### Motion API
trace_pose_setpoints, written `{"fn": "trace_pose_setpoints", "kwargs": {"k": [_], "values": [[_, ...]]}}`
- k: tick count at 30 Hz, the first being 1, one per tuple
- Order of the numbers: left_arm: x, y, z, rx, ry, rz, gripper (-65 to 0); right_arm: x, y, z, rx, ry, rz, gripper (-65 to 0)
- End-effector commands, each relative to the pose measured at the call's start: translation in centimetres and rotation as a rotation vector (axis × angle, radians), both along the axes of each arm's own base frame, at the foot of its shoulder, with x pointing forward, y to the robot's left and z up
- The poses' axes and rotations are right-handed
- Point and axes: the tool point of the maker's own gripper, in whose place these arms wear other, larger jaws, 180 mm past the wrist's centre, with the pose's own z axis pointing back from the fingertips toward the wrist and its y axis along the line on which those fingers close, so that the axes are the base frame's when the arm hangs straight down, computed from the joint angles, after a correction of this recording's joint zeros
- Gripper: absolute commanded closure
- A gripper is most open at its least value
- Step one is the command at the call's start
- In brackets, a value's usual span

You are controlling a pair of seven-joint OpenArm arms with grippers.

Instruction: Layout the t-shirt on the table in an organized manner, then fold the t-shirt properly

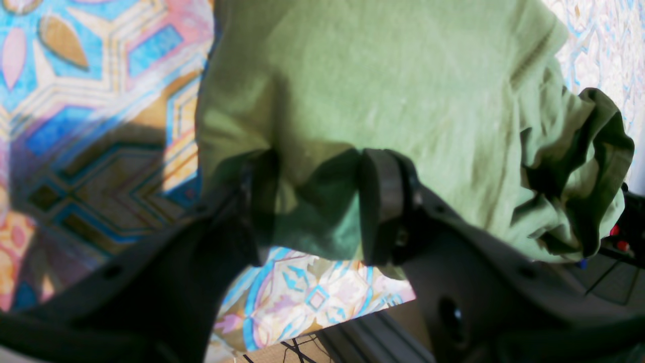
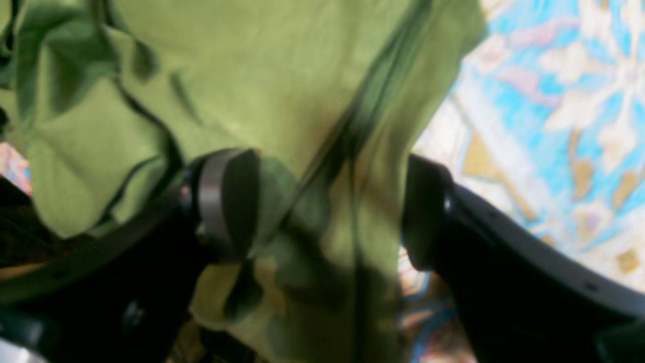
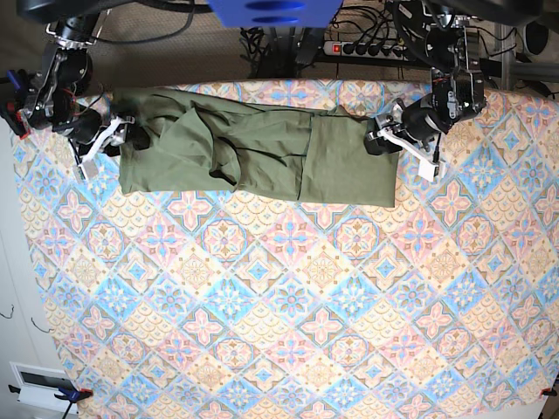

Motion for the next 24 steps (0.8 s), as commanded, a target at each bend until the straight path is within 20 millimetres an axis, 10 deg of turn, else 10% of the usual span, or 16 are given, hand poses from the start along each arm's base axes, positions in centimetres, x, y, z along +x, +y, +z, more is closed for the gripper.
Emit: {"fn": "trace_pose_setpoints", "kwargs": {"k": [1,16,24], "values": [[0.4,-0.2,0.7,-0.010,-0.020,-0.010,-25.1,-2.3,0.5,-1.5,-0.019,0.110,0.036,-42.5],[0.5,-0.3,0.8,-0.016,-0.026,-0.008,-24.9,-1.4,2.9,-0.8,0.105,0.061,0.011,-40.4],[0.6,-0.9,0.9,-0.032,-0.030,-0.005,-24.8,-1.1,2.7,-0.7,0.103,0.054,0.004,0.0]]}}
